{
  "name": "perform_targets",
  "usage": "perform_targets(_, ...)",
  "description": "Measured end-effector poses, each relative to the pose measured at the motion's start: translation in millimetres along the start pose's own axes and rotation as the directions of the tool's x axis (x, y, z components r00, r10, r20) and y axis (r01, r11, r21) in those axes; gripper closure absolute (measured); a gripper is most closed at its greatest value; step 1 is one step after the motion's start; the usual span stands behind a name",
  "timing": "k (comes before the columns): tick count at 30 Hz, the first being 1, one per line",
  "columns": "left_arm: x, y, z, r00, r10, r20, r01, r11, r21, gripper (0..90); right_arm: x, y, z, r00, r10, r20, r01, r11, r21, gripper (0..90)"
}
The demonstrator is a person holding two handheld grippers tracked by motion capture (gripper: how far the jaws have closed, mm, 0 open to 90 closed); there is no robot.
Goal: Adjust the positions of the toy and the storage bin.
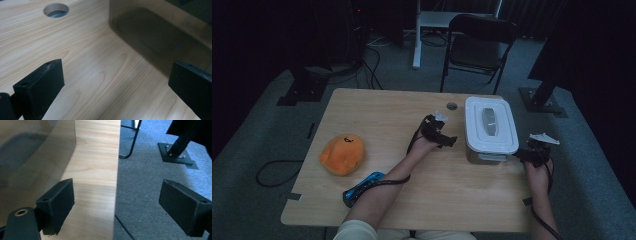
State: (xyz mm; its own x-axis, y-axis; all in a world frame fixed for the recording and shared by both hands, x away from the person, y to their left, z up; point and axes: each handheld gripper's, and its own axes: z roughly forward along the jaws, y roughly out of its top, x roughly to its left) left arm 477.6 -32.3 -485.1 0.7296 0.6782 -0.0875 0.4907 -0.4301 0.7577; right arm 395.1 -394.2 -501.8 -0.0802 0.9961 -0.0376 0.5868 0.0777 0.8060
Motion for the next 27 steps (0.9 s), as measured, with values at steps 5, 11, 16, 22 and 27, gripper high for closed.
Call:
perform_targets(5,-6.2,10.3,10.8,0.9997,0.025,0.008,-0.025,0.9993,0.027,0.9,3.4,7.0,9.6,0.9995,-0.006,-0.029,0.007,1.0,0.014,12.5)
perform_targets(11,-11.6,17.2,17.2,0.9996,0.025,0.012,-0.025,0.9992,0.032,0.8,4.1,14.7,11.8,0.9994,-0.011,-0.033,0.011,1.0,0.014,13.2)
perform_targets(16,-10.9,18.9,18.1,0.9999,0.015,-0.009,-0.014,0.9989,0.044,0.9,8.9,15.9,13.3,0.9951,-0.032,-0.094,0.035,0.999,0.034,15.2)
perform_targets(22,-6.8,16.3,11.3,0.9986,0.042,-0.032,-0.04,0.9973,0.061,0.9,19.9,17.2,12.7,0.9875,-0.076,-0.138,0.08,0.997,0.021,16.3)
perform_targets(27,-7.5,11.5,4.6,0.9963,0.076,-0.041,-0.073,0.9947,0.073,0.9,28.5,16.9,11.9,0.9872,-0.078,-0.139,0.079,0.997,0.001,19.3)
